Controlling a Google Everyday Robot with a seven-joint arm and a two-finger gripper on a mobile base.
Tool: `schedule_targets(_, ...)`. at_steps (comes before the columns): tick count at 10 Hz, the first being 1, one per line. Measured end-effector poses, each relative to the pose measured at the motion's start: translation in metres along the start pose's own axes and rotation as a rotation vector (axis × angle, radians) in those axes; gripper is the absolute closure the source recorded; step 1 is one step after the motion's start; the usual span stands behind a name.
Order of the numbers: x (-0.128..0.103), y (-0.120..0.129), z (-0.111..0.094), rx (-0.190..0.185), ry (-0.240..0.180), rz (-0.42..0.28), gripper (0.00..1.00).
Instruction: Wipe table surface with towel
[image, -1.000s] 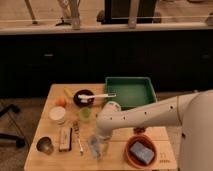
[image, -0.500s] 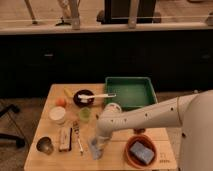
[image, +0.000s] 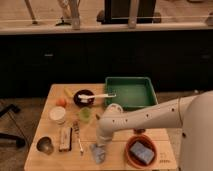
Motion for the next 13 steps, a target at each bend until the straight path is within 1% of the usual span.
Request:
schedule_targets(3,0.002,0.002,-0.001,0.001,-0.003,-0.006,1.0)
schedule_targets(4,0.002,0.002,-0.006,0.01,-0.001,-0.009,1.0)
schedule_targets(8,0.001,0.0,-0.037,0.07,0.022,-0.015,1.0)
schedule_targets(9,0.001,-0.001,-0.042,0.077,0.026,-0.014,1.0)
schedule_targets(11,0.006,-0.003,-0.046,0.088,0.04,-0.001,1.0)
schedule_targets(13,0.017,-0.003,-0.043,0.085,0.053,0.022,1.0)
